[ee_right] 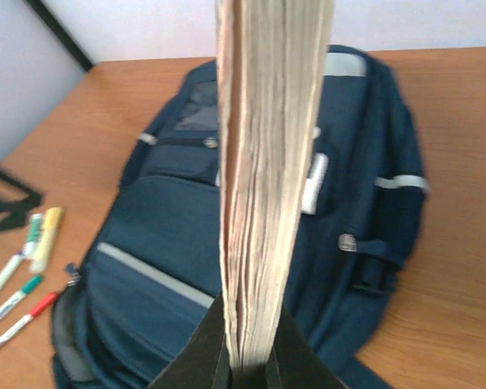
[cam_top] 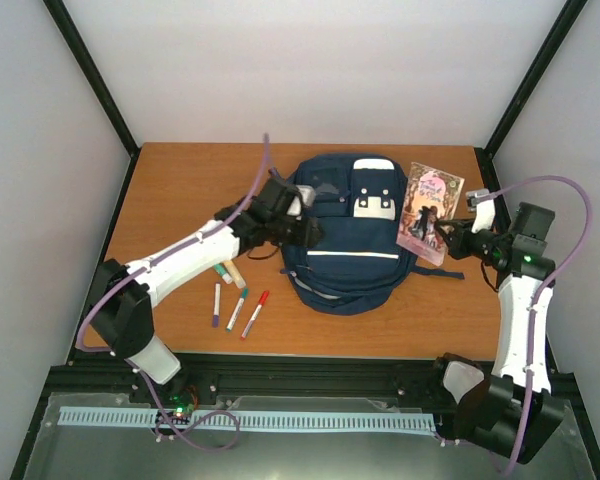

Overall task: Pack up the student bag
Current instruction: Move the student bag to the center of the board, then place the book in the student bag.

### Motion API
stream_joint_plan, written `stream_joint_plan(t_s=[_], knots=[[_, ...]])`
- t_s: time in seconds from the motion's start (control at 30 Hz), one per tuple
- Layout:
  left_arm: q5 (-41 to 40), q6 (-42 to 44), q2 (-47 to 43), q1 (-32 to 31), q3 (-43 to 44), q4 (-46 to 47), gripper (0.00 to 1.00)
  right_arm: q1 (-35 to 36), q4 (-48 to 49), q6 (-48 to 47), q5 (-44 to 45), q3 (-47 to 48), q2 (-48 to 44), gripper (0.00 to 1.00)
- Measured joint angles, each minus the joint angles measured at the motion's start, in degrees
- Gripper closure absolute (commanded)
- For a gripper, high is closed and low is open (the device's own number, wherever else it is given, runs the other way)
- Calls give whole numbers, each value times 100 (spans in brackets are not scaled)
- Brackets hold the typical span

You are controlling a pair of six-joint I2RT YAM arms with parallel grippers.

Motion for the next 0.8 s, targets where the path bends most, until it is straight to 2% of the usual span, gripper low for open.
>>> stream_joint_plan(t_s=[0.17, 0.37, 0.5, 0.7, 0.8], knots=[[-9, 809, 162, -1045, 323, -103, 53, -389, -173, -114, 518, 92, -17, 97], [-549, 1648, 1161, -1937, 979, -402, 56, -1167, -415, -352, 699, 37, 96, 97], [-931, 2135, 1851, -2297, 1528, -654, 56, -1484, -428, -455, 702, -142, 101, 97], [-1204, 2647, 2444, -2653, 2094, -922, 56, -1521, -450, -496, 647, -308, 85, 97], [-1244, 2758, 2616, -2708, 2253, -957, 61, -1521, -448, -509, 625, -310, 76, 97]])
